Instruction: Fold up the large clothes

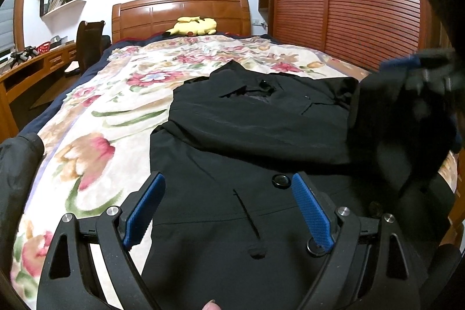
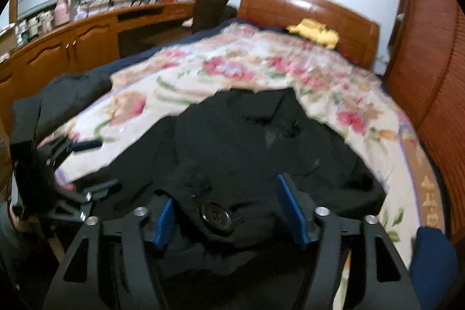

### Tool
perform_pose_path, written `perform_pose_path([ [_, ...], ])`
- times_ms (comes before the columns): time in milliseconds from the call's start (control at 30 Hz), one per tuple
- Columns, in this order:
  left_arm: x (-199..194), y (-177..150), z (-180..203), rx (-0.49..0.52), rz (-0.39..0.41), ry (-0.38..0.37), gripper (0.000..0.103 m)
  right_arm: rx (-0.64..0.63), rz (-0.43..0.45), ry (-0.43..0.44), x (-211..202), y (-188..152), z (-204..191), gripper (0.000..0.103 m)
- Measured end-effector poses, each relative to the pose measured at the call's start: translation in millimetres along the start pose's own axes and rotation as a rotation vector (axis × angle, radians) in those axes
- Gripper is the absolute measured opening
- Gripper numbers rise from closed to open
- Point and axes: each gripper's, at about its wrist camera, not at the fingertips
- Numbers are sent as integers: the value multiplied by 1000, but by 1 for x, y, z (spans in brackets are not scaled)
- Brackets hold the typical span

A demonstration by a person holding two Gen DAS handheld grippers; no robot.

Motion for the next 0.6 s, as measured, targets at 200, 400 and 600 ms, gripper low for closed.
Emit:
perform_pose_path([
  [200,0,0,4,7,-1,4,89,-53,-139,-12,33,-26,-20,78],
  [400,-5,0,8,14,0,4,89,-18,-174,15,28,-41,-21,78],
  [600,-9,-1,15,16,2,-11,89,51,-111,15,-1,-50,-10,78],
])
Point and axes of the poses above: each gripper's, at about its wrist camera, not at the fingertips, and x roughly the way its jaws point, z to its right, y to its top, and after that the axes turned 2 degrees about y, right-handed
